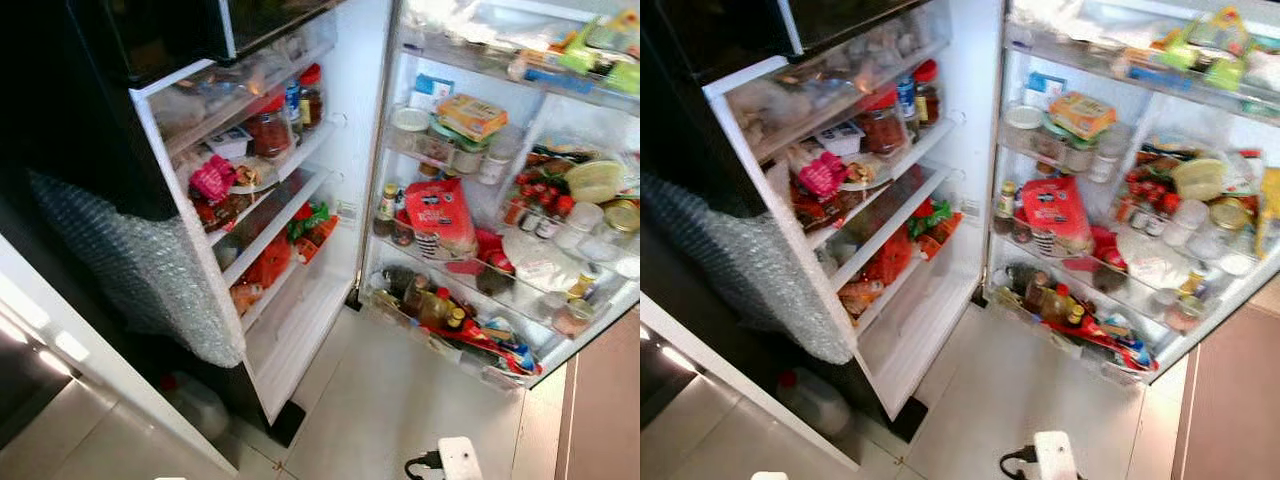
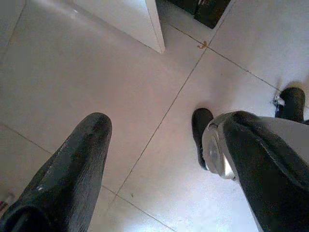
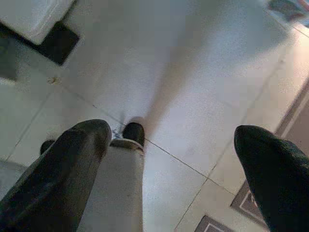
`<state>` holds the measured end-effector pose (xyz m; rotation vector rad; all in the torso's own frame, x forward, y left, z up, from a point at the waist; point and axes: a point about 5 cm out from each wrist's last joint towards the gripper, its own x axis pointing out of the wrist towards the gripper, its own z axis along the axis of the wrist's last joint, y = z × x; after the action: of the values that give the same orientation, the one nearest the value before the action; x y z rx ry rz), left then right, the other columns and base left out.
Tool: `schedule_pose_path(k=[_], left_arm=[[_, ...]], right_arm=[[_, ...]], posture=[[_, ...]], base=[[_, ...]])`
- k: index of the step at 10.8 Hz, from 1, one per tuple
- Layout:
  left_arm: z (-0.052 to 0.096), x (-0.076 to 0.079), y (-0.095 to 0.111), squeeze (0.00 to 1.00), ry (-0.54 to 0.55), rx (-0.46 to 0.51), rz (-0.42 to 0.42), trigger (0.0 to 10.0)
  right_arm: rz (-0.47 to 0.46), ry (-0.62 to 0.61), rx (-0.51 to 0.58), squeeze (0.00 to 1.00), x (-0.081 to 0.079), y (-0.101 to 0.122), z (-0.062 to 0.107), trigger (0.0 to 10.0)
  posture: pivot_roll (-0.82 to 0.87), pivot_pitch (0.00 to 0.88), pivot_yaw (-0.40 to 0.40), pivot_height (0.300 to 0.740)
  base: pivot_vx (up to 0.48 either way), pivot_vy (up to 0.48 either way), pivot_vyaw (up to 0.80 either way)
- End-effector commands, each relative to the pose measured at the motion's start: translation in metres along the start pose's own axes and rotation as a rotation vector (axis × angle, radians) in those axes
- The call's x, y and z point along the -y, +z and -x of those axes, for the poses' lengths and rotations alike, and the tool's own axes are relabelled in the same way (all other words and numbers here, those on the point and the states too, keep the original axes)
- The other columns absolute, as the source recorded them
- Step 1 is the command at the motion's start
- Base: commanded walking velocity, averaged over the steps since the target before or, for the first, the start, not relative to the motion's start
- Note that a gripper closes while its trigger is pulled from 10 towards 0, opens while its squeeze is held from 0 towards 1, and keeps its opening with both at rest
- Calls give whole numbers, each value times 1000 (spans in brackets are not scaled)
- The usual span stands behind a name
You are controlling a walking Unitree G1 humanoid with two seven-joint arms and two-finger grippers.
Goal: Restocking fridge
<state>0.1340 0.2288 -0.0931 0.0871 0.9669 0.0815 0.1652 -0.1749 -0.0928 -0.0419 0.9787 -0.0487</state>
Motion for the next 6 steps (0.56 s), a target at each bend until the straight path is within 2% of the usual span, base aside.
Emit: schedule_pose_path(k=[1,4,6], left_arm=[[1,-3,-3,0,1,-17,-17,10000],[1,-4,-2,0,1,-18,-24,10000],[1,-4,-2,0,-1,-21,-28,10000]], right_arm=[[-36,-64,16,0,3,-2,1,10000],[-127,-336,50,0,12,-5,5,10000],[-187,-433,71,0,13,-6,8,10000]], posture=[[-32,80,26,740],[-32,78,27,740],[-37,77,29,740]], base=[[0,0,0],[0,0,0],[0,0,0]])
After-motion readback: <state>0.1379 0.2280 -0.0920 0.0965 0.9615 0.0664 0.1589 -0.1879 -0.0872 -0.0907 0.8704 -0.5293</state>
